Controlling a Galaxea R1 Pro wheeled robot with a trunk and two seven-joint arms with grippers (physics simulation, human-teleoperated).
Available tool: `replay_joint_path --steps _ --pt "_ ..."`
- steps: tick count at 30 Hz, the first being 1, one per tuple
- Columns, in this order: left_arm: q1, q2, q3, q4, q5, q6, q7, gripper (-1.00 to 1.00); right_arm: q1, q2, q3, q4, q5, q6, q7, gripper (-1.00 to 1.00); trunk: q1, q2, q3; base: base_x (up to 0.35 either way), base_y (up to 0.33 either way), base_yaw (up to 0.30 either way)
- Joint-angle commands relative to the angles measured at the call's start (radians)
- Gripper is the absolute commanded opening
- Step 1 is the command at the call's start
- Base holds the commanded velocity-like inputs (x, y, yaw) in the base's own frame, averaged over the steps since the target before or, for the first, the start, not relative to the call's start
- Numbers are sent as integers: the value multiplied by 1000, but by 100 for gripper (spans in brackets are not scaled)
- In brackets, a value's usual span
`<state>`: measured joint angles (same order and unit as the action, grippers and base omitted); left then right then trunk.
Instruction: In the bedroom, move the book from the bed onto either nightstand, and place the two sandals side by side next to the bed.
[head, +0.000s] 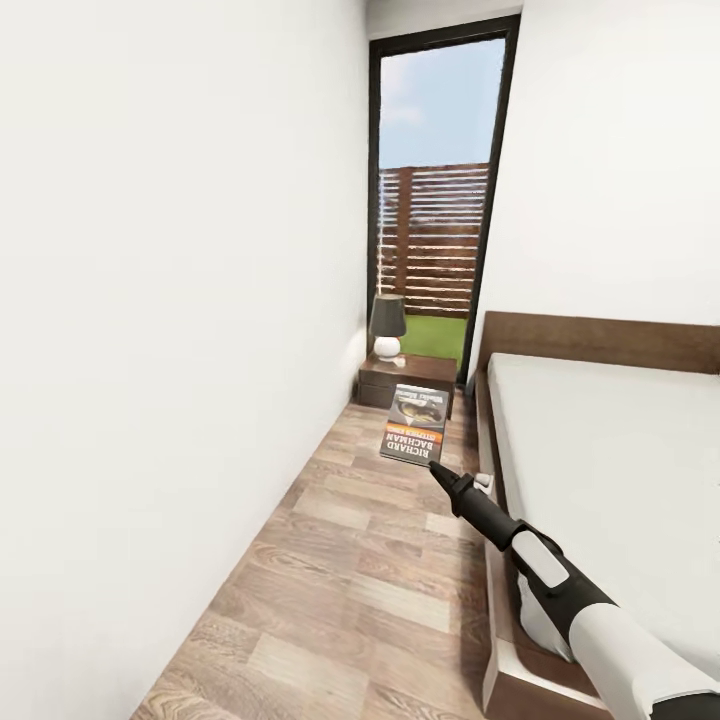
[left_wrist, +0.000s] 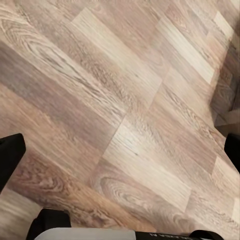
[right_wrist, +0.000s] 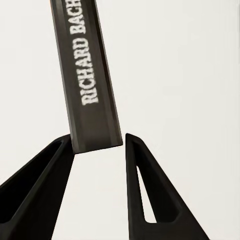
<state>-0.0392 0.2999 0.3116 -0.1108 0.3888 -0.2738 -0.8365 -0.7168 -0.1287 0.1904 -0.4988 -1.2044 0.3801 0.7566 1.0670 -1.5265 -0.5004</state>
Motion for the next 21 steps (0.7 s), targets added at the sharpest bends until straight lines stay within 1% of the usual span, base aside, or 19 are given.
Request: replay_joint_path --steps 1,10,21 --pt "-1 0 1 2 -1 -5 -3 100 -1 -1 4 0 -13 6 1 -100 0 -1 -1 152 75 -117" --pt "-1 -1 2 1 -1 -5 -3 100 -1 0 4 0 -12 6 1 -100 0 -1 -1 157 119 -117" --pt "-1 -1 2 2 -1 -5 -3 100 -1 1 4 0 -12 6 1 -100 0 -1 -1 184 178 -109"
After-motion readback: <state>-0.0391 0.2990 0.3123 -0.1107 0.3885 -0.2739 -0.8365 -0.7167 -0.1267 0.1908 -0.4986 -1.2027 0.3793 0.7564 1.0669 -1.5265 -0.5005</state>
